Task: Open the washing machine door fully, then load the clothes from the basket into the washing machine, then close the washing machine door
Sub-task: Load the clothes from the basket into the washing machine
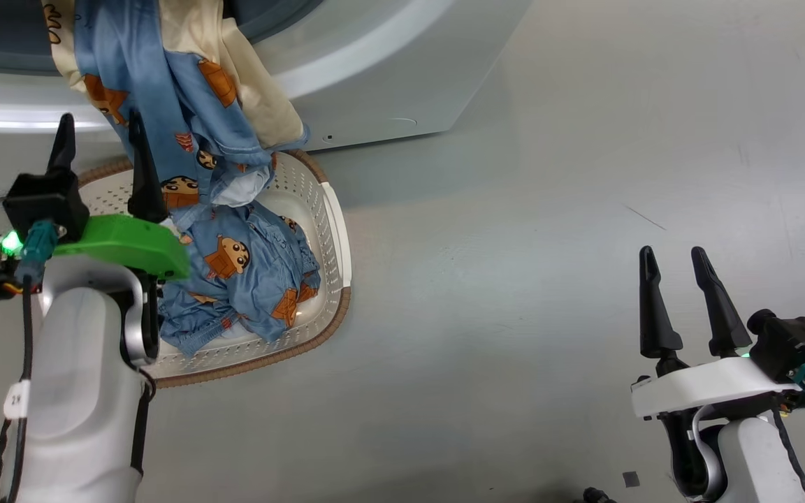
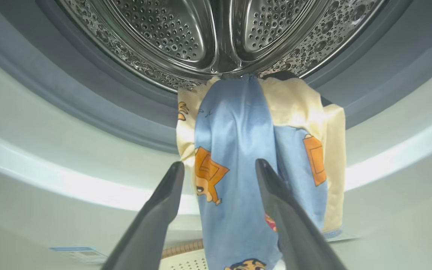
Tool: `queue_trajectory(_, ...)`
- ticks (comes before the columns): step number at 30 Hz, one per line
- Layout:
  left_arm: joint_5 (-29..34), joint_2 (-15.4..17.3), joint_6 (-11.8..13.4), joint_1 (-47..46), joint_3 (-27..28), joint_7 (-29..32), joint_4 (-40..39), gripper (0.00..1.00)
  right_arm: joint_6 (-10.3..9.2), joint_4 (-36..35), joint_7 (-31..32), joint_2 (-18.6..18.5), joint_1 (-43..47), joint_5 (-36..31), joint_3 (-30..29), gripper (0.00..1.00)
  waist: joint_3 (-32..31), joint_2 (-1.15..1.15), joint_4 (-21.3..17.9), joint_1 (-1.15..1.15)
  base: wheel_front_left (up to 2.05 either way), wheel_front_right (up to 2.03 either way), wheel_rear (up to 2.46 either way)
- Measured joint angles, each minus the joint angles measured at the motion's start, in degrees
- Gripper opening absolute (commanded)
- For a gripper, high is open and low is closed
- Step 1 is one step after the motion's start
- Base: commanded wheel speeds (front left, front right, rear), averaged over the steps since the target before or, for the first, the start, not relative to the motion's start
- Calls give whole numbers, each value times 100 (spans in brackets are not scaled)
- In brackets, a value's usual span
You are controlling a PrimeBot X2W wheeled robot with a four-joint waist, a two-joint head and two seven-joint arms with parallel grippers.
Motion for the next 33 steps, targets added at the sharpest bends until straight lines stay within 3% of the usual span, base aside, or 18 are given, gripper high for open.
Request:
queue_trajectory(14, -25, -73, 130, 1447, 119, -56, -837, 100, 0, -47, 0, -73, -23, -198, -111, 100, -30, 0, 163, 0, 0, 0, 0)
queue_trajectory(33, -14, -91, 213, 2463, 134, 11, -2046, 100, 0, -126, 0, -310, -40, -431, -19, 100, -92, 0, 362, 0, 0, 0, 0)
